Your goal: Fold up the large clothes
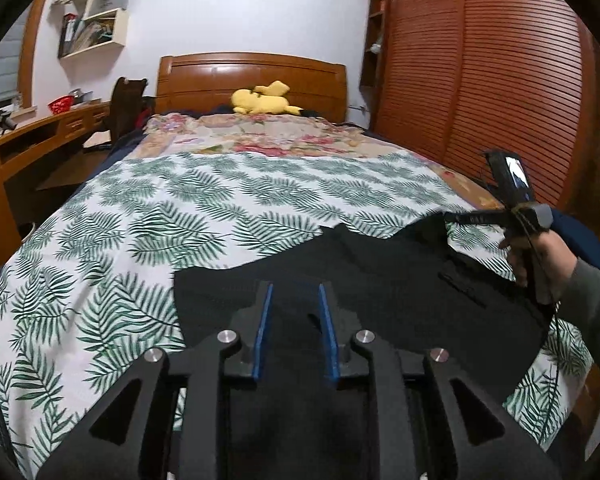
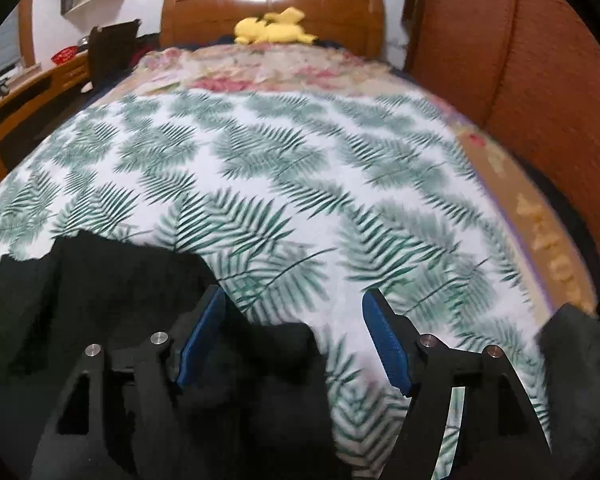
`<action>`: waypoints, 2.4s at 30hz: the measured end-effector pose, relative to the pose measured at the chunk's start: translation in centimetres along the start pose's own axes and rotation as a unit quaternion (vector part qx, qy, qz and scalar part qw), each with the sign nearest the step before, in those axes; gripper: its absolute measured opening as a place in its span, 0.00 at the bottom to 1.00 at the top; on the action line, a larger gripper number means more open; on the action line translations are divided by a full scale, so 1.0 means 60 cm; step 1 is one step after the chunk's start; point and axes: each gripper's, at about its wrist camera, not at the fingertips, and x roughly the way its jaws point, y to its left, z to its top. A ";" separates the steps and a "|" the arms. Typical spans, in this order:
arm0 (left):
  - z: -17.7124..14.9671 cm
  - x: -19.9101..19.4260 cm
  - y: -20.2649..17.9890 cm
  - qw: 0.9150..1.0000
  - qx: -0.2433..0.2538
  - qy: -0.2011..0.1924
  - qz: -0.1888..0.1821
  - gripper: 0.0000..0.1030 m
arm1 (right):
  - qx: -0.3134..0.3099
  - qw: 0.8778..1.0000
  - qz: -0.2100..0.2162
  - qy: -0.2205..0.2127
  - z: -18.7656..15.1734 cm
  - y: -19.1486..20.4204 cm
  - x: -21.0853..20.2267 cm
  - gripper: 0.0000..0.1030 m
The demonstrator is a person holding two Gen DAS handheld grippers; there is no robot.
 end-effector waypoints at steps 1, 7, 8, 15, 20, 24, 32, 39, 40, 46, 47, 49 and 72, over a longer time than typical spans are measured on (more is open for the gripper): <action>-0.001 -0.001 -0.004 1.000 0.003 0.001 -0.002 0.20 | 0.007 1.000 0.005 -0.001 0.002 -0.004 -0.003 0.71; -0.018 0.002 -0.017 1.000 0.007 0.016 -0.019 0.21 | -0.041 0.999 0.021 -0.002 -0.027 0.018 -0.042 0.71; -0.023 0.001 -0.019 1.000 0.008 0.018 -0.020 0.21 | -0.053 0.998 0.027 -0.004 -0.036 0.025 -0.051 0.71; -0.038 0.002 -0.043 0.999 0.013 0.032 -0.031 0.21 | -0.098 0.991 0.087 0.007 -0.120 0.077 -0.118 0.71; -0.043 -0.008 -0.066 0.999 0.025 0.030 -0.037 0.21 | -0.113 0.987 0.108 0.025 -0.173 0.102 -0.142 0.71; -0.052 -0.012 -0.080 0.998 0.035 0.035 -0.041 0.21 | -0.103 0.988 0.116 0.022 -0.195 0.102 -0.169 0.71; -0.077 -0.022 -0.104 0.997 0.045 0.045 -0.051 0.21 | -0.111 0.988 0.103 0.013 -0.246 0.101 -0.192 0.70; -0.096 -0.022 -0.126 0.995 0.054 0.057 -0.058 0.21 | -0.100 0.989 0.096 0.056 -0.289 0.086 -0.153 0.71; -0.097 -0.022 -0.130 0.995 0.055 0.058 -0.060 0.21 | -0.106 0.989 0.091 0.051 -0.292 0.088 -0.154 0.71; -0.105 -0.021 -0.141 0.994 0.062 0.065 -0.063 0.21 | -0.104 0.990 0.083 0.052 -0.289 0.088 -0.167 0.70; -0.108 -0.019 -0.142 0.994 0.063 0.068 -0.061 0.21 | -0.104 0.990 0.080 0.048 -0.287 0.089 -0.172 0.70; -0.112 -0.015 -0.141 0.993 0.064 0.074 -0.060 0.21 | -0.096 0.991 0.084 0.033 -0.281 0.089 -0.188 0.70; -0.125 0.005 -0.135 0.992 0.067 0.094 -0.052 0.21 | -0.127 0.978 0.161 0.033 -0.308 0.197 -0.175 0.70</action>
